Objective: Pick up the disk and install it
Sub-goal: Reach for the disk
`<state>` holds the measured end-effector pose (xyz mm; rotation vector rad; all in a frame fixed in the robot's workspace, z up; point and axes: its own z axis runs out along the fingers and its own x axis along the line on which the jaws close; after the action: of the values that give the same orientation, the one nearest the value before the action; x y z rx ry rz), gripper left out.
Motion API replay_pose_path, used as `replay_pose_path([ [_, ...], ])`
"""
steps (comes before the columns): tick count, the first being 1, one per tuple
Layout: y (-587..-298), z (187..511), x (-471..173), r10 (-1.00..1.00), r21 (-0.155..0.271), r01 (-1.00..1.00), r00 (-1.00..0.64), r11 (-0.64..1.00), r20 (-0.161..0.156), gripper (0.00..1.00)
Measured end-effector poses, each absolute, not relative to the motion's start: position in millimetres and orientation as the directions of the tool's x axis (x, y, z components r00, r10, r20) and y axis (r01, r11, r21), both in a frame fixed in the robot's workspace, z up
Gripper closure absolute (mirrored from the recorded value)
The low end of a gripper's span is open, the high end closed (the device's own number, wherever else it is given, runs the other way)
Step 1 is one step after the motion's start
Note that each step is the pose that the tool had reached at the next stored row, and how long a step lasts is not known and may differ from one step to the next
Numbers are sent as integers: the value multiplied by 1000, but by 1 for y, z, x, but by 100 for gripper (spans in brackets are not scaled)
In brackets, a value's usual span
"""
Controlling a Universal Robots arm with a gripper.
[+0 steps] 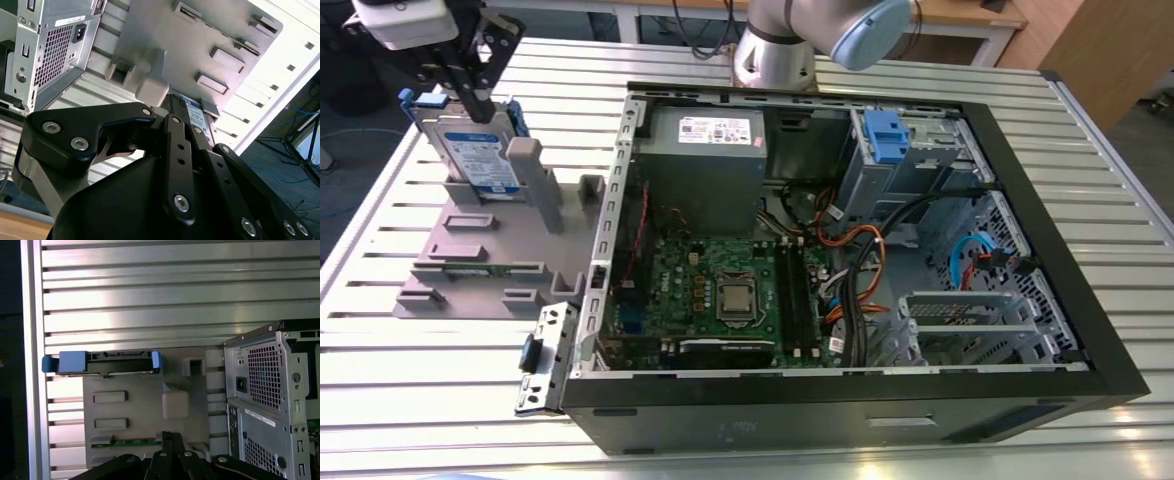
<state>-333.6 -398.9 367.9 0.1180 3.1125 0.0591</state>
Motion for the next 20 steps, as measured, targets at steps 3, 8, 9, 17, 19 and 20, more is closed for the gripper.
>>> replay_pose_path([
  [3, -399, 368, -334, 76, 39, 75, -997, 996, -25, 89],
  [8, -399, 368, -336, 76, 39, 75, -997, 996, -25, 89],
  [9, -399, 368, -336, 76, 39, 75, -997, 996, -25, 89],
  [17, -399, 367, -342, 76, 39, 75, -997, 996, -25, 89],
  [19, -398, 367, -344, 76, 39, 75, -997, 996, -25, 89],
  [20, -398, 367, -345, 76, 39, 75, -997, 996, -25, 89],
])
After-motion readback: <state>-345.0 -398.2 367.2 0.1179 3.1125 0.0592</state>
